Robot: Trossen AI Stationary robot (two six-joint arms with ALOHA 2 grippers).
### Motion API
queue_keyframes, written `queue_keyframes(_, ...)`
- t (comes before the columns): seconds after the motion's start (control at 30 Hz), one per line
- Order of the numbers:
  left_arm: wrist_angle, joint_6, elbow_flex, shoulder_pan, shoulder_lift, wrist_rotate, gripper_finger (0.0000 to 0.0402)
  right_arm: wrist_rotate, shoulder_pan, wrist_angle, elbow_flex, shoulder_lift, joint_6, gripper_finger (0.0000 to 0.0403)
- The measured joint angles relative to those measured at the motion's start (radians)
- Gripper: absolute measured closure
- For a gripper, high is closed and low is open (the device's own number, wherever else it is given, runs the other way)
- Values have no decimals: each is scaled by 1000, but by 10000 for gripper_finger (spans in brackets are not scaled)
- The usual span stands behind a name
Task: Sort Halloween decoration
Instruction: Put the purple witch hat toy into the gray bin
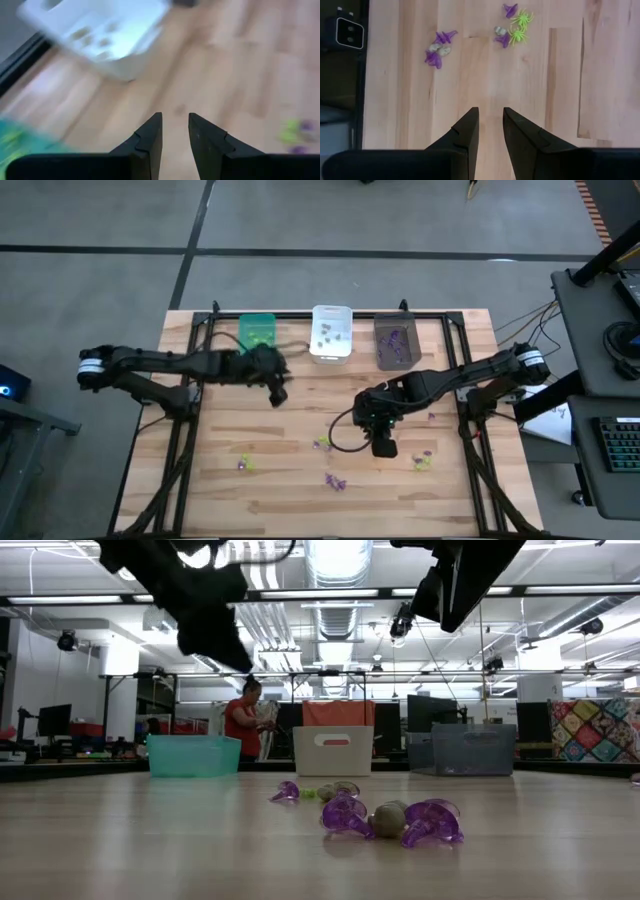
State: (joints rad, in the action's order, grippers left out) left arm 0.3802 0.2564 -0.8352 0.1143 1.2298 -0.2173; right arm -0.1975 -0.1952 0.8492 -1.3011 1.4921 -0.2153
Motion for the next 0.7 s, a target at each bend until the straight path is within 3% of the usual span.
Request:
queue_keyframes(0.4,-126,-121,3,-391,110,-39,325,18,-28,-22,3,0,32,323)
queue_keyframes(0.7,-270,-49,3,-518,253,-80,325,18,-28,-24,4,0,43,323)
